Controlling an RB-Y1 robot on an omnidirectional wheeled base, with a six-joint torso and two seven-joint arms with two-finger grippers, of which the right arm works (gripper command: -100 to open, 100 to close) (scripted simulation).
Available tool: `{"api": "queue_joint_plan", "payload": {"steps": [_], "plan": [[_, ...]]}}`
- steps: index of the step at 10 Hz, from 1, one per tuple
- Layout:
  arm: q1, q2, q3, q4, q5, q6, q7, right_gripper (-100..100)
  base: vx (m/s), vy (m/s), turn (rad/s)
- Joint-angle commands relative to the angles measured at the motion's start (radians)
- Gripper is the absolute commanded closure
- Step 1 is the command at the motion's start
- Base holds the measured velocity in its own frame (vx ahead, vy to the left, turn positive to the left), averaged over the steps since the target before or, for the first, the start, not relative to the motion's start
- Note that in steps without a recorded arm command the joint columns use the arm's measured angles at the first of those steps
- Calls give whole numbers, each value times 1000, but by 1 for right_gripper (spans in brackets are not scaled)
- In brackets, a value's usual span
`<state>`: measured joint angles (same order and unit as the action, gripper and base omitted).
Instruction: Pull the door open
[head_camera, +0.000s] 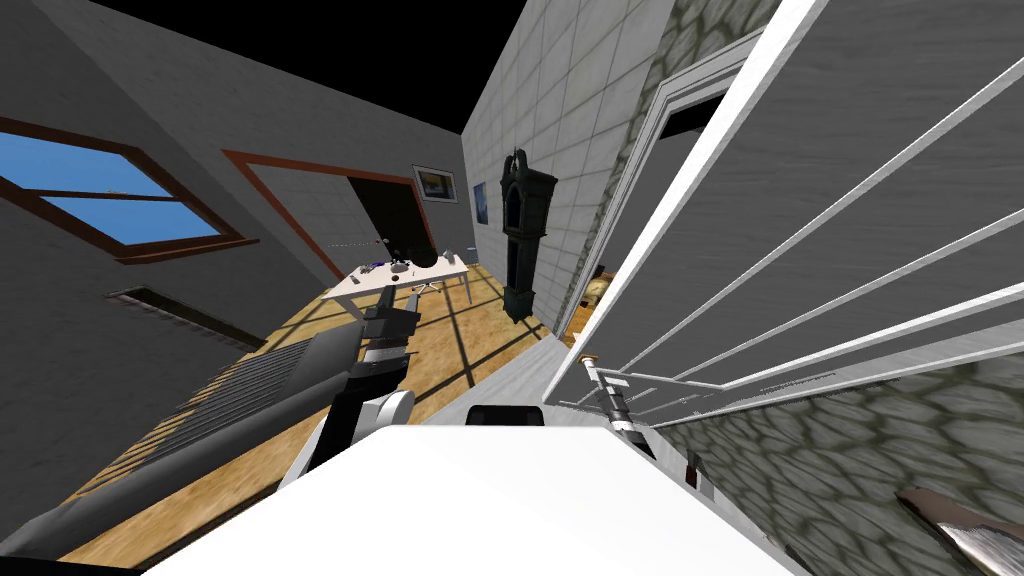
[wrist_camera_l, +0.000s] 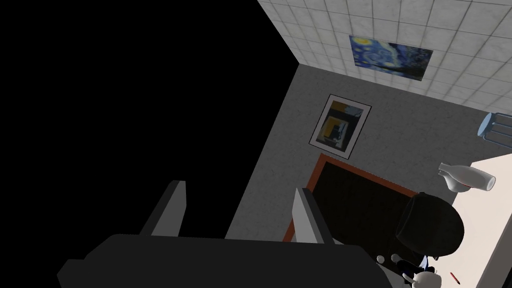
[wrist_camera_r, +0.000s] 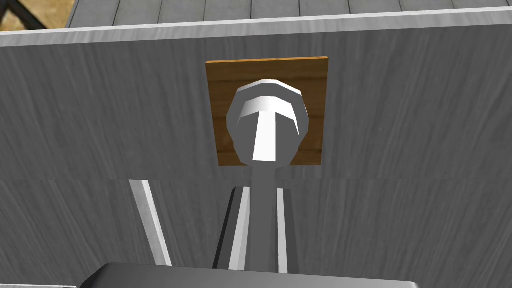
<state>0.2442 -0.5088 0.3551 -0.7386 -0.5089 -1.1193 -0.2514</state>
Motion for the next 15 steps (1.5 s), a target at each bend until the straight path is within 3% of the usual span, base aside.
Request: {"api": "queue_joint_plan", "payload": {"steps": [1, 5, 7, 9, 15], "plan": [[46, -16, 22, -3, 4, -50, -13, 100, -48, -21, 51], [128, -47, 68, -8, 13, -154, -38, 100, -41, -39, 33], [152, -56, 81, -9, 15, -182, -46, 100, -22, -25, 18], [139, -48, 85, 12, 19, -188, -51, 100, -6, -6, 4], [170, -29, 127, 102, 28, -304, -55, 100, 27, 32, 69]]}}
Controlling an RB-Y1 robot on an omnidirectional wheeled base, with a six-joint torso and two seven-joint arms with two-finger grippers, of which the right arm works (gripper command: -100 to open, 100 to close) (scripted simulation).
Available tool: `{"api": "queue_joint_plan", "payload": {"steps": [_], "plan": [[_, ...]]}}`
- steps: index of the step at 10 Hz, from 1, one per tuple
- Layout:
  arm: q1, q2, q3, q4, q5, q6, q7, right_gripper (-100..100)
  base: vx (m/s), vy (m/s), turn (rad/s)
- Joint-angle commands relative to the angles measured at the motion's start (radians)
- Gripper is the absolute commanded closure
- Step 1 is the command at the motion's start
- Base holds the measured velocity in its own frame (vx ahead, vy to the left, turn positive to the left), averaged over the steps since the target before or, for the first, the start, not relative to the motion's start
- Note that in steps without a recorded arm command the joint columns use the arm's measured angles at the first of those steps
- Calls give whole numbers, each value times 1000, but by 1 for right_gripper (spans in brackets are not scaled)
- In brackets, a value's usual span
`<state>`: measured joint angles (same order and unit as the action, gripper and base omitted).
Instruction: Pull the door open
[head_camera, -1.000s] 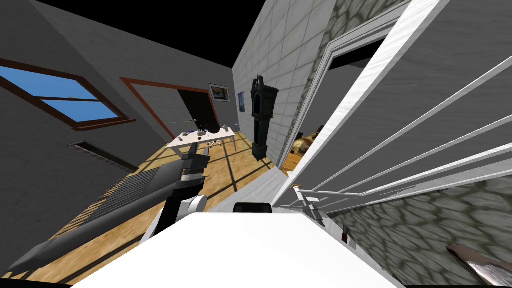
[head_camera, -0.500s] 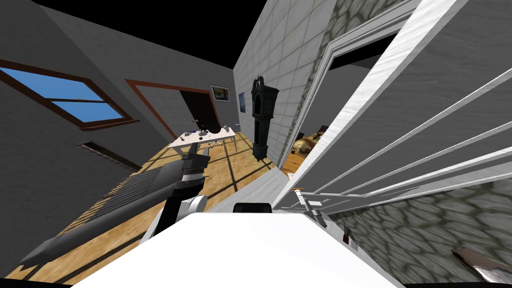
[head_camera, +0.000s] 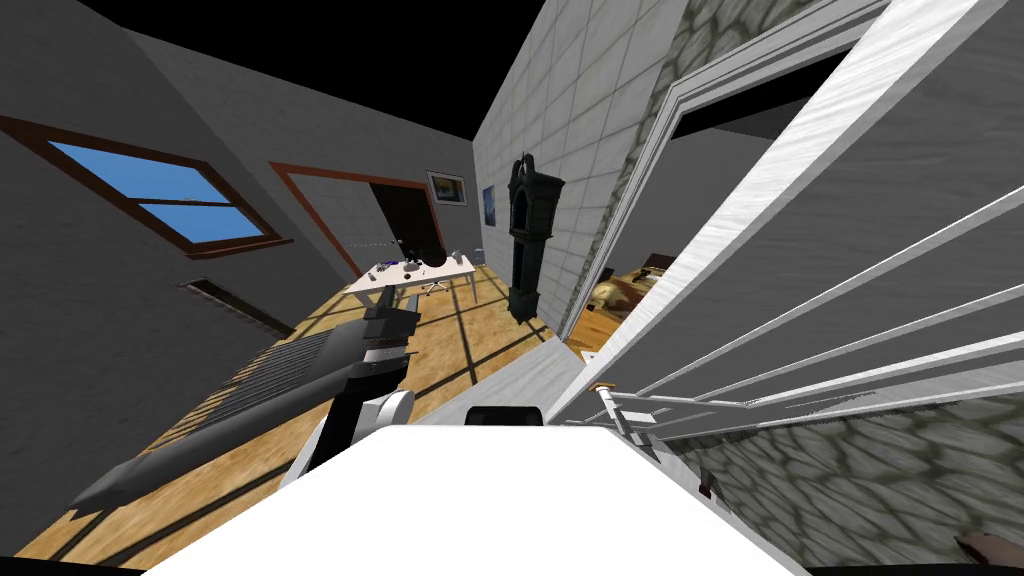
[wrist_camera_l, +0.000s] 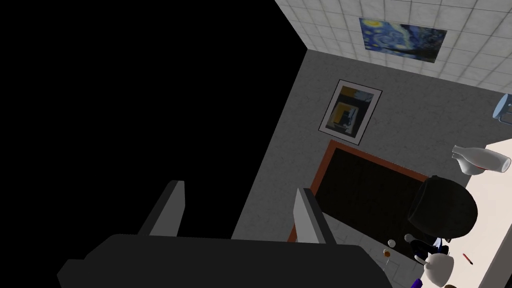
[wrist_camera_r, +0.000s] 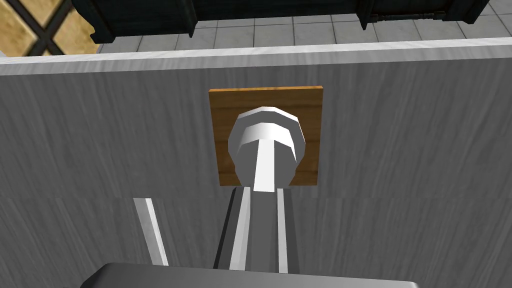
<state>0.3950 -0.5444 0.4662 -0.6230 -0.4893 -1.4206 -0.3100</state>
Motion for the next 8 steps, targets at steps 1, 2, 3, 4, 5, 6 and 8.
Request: {"api": "queue_joint_plan", "payload": {"steps": [1, 2, 3, 4, 5, 6, 8], "plan": [[27, 12, 28, 12, 10, -36, 2, 100, 18, 36, 106], [27, 12, 28, 23, 10, -36, 2, 100, 9, 29, 49], [38, 19, 43, 46, 13, -83, 0, 100, -3, 10, 111], [38, 19, 43, 46, 13, -83, 0, 100, -9, -9, 50], [40, 21, 47, 55, 14, -94, 0, 100, -12, -10, 21], [48, 26, 58, 80, 16, -128, -2, 100, -35, -26, 95], [62, 35, 77, 123, 20, -191, -4, 100, -102, -94, 103]]}}
